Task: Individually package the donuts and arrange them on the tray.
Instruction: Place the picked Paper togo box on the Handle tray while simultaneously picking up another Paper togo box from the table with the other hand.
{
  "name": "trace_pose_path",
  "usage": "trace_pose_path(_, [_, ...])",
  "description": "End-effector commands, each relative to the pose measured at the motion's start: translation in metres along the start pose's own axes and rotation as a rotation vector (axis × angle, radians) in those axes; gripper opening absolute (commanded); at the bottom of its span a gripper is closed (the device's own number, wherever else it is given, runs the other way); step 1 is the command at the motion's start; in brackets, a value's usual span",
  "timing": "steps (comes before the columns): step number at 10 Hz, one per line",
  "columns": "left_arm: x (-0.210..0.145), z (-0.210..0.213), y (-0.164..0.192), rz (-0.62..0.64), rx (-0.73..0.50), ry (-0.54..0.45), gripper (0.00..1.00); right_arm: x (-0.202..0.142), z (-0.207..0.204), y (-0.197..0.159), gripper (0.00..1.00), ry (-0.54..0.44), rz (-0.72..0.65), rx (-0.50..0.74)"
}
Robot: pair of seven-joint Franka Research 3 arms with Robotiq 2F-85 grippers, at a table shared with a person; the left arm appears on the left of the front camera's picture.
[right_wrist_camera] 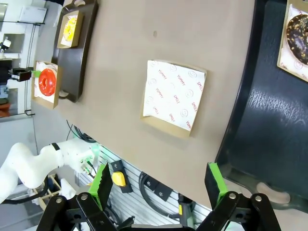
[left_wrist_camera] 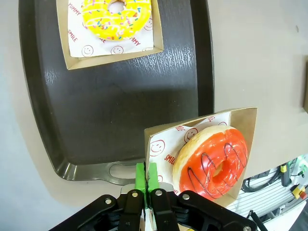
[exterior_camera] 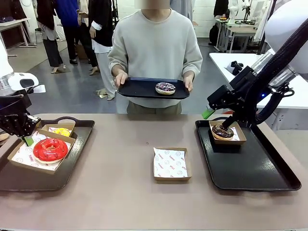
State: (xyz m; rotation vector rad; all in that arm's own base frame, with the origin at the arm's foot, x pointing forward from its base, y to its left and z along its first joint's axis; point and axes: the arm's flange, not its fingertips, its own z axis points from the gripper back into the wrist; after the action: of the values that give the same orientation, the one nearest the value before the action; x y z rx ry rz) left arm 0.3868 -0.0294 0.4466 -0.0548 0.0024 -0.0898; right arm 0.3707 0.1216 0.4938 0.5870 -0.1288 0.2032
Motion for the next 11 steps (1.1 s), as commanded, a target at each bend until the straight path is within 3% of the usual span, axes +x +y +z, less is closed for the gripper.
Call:
trace_pose_path(1, [0.000,0.001,-0.001,-0.003,0.000,0.003,0.01,0.002,0.001,0.000,1.00,-0.003,0.008,-0.023])
trace_pose_path(3, [0.000,0.001,-0.001,-0.003,0.000,0.003,0.01,0.000,0.000,0.000,1.00,0.001,0.001,0.000])
trace_pose_path(9, [-0.001,-0.028,0.023,0.145,0.162,0.068,0.01,0.037,-0.060,0.062,1.00,0.055,-0.045,-0.317])
trace_pose_path(11, [-0.004,-0.035,0.031,0.144,0.127,0.054,0.01,0.042,-0.080,0.068,1.00,0.039,-0.065,-0.415])
